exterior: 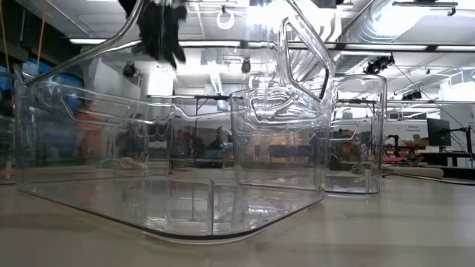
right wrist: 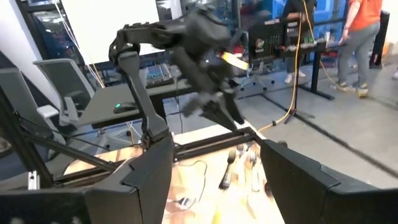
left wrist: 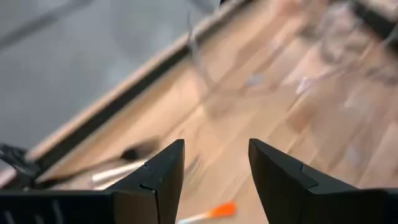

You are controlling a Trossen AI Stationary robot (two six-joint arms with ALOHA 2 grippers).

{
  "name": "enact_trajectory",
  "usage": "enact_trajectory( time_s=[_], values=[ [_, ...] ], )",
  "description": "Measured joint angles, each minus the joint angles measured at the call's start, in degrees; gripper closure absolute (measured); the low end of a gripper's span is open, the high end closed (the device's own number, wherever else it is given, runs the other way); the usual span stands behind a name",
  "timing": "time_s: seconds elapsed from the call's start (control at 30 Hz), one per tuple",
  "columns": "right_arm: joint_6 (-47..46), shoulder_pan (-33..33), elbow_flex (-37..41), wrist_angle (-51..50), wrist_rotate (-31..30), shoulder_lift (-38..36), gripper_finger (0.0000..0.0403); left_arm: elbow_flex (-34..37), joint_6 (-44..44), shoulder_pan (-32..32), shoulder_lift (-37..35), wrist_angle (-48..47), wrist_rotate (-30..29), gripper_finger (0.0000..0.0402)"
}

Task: Sort silverware by color (type)
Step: Put the orange fork into the middle left transparent bin

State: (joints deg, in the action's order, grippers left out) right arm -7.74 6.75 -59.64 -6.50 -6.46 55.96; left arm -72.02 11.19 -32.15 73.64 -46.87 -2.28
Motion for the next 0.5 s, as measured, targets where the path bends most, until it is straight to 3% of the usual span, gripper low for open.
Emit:
enact_trajectory(
  time_s=[0.3,0.5],
  values=[
    [-4.5,0.0,0.0,-6.7,0.0,0.0,0.0174,0.0,-17.0,-5.9,16.6,-1.9,3.6,0.0232],
    [-7.7,0.0,0.0,-8.5,0.0,0.0,0.0174,0.0,-20.0,-6.5,24.9,-1.9,4.4,0.0232]
  ],
)
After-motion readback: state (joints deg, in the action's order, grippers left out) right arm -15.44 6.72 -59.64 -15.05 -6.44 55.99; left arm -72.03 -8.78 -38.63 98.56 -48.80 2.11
